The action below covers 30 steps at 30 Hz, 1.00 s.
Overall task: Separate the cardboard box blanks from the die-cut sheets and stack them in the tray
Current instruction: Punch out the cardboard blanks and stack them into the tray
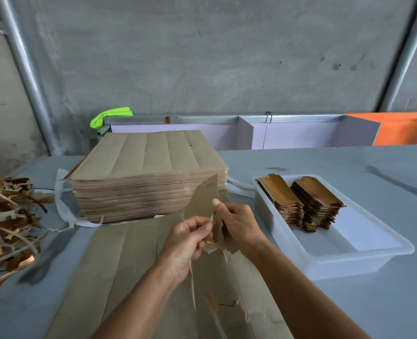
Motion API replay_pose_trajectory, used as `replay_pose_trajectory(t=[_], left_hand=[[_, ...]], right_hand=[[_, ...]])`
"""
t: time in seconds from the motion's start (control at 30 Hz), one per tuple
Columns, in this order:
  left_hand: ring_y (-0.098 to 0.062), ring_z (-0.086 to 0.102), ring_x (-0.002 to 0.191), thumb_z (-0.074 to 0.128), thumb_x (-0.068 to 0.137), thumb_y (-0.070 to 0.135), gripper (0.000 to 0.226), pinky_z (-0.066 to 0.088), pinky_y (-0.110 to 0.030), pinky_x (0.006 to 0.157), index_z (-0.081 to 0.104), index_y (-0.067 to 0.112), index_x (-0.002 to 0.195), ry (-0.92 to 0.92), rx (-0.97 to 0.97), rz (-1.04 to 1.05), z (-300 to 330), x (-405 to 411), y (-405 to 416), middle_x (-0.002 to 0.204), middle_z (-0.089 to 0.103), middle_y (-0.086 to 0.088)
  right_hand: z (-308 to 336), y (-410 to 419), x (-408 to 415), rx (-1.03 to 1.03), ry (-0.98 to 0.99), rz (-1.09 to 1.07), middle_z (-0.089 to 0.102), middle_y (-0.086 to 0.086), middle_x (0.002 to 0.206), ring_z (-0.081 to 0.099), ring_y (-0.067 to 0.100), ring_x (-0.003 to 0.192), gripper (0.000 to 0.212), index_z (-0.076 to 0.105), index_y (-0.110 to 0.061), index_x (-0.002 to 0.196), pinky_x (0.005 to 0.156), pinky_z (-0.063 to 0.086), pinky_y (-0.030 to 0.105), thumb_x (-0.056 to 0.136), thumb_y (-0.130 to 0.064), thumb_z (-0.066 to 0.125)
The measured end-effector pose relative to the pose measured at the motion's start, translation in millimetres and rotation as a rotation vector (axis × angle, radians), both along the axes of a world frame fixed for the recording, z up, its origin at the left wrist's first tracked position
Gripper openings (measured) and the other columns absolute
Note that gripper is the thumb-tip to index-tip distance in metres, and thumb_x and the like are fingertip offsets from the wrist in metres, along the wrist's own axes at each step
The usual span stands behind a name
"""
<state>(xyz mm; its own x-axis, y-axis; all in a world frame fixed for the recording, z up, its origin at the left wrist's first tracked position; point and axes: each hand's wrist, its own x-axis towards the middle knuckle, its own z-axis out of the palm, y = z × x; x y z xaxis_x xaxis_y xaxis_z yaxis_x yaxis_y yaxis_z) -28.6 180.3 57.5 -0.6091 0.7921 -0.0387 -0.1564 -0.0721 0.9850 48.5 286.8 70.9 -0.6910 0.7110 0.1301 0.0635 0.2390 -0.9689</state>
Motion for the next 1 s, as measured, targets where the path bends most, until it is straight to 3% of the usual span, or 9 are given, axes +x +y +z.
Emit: replay_pose_trajectory(t=[0.1, 0.3, 0.43, 0.53, 0.67, 0.77, 0.83, 0.93, 1.0], left_hand=[[-0.006, 0.045, 0.055, 0.053, 0.092, 0.008, 0.015, 0.028, -0.017, 0.045, 0.061, 0.012, 0.080, -0.058, 0.016, -0.015, -1, 3, 0, 0.065, 0.057, 0.002], [-0.016, 0.057, 0.084, 0.046, 0.091, 0.003, 0.023, 0.045, -0.036, 0.080, 0.055, 0.012, 0.072, -0.213, 0.099, -0.077, 0, 1, -4, 0.084, 0.062, -0.003], [-0.013, 0.056, 0.078, 0.045, 0.088, -0.004, 0.030, 0.046, -0.040, 0.084, 0.057, 0.012, 0.067, -0.162, 0.012, -0.130, 1, 0, -6, 0.075, 0.059, -0.002], [-0.015, 0.056, 0.082, 0.044, 0.088, -0.006, 0.026, 0.044, -0.037, 0.088, 0.059, 0.010, 0.073, -0.069, -0.067, -0.171, 3, 4, -5, 0.084, 0.061, -0.005], [-0.014, 0.058, 0.086, 0.042, 0.088, -0.006, 0.028, 0.046, -0.030, 0.084, 0.066, 0.005, 0.099, 0.016, -0.123, -0.205, 3, 7, -5, 0.095, 0.064, -0.007], [-0.018, 0.062, 0.083, 0.049, 0.094, 0.012, 0.020, 0.051, -0.034, 0.076, 0.065, 0.000, 0.093, 0.053, -0.126, -0.057, 5, 0, -1, 0.093, 0.066, -0.016], [-0.015, 0.064, 0.069, 0.058, 0.091, 0.031, 0.028, 0.052, -0.031, 0.065, 0.067, 0.005, 0.087, 0.113, -0.136, 0.083, 8, -5, 4, 0.079, 0.067, -0.009], [-0.011, 0.055, 0.048, 0.064, 0.088, 0.027, 0.025, 0.042, -0.021, 0.046, 0.059, 0.006, 0.075, 0.216, -0.095, 0.199, 14, -9, 9, 0.064, 0.060, -0.008], [-0.015, 0.055, 0.044, 0.068, 0.085, 0.026, 0.027, 0.036, -0.019, 0.037, 0.051, 0.009, 0.072, 0.272, -0.099, 0.203, 16, -10, 10, 0.062, 0.058, -0.010]], right_hand=[[-1, -2, 0, -0.003, 0.002, 0.005, 0.054, 0.011, 0.061, 0.049, 0.020, 0.058, 0.046, 0.058, 0.000, 0.067, 0.058, 0.043, 0.030, 0.091, -0.040, 0.059], [0, -2, 7, -0.042, -0.017, 0.009, 0.065, -0.007, 0.055, 0.062, 0.007, 0.052, 0.027, 0.069, -0.012, 0.070, 0.048, 0.047, 0.017, 0.092, -0.024, 0.060], [8, 5, 2, -0.059, -0.216, -0.117, 0.068, 0.004, 0.064, 0.064, 0.018, 0.059, 0.021, 0.068, -0.011, 0.065, 0.050, 0.051, 0.024, 0.082, -0.002, 0.061], [20, 10, -10, 0.031, -0.402, -0.211, 0.062, 0.008, 0.070, 0.058, 0.020, 0.066, 0.013, 0.066, -0.003, 0.075, 0.058, 0.049, 0.027, 0.083, -0.008, 0.058], [29, 17, -22, 0.229, -0.422, -0.288, 0.053, 0.008, 0.068, 0.051, 0.021, 0.067, 0.027, 0.056, -0.004, 0.067, 0.060, 0.045, 0.028, 0.090, -0.013, 0.047], [23, 14, -24, 0.300, -0.385, -0.300, 0.046, 0.003, 0.059, 0.041, 0.018, 0.057, 0.027, 0.045, -0.011, 0.056, 0.052, 0.036, 0.024, 0.082, -0.003, 0.048], [17, 6, -27, 0.359, -0.346, -0.265, 0.049, 0.001, 0.059, 0.043, 0.020, 0.058, 0.022, 0.047, -0.012, 0.057, 0.049, 0.035, 0.024, 0.079, -0.008, 0.053], [10, -5, -29, 0.421, -0.282, -0.206, 0.061, 0.006, 0.066, 0.053, 0.025, 0.064, 0.013, 0.058, -0.008, 0.065, 0.055, 0.045, 0.030, 0.078, -0.011, 0.058], [9, -8, -27, 0.490, -0.256, -0.209, 0.059, 0.003, 0.062, 0.050, 0.024, 0.061, 0.021, 0.053, -0.014, 0.059, 0.053, 0.039, 0.029, 0.079, -0.014, 0.059]])
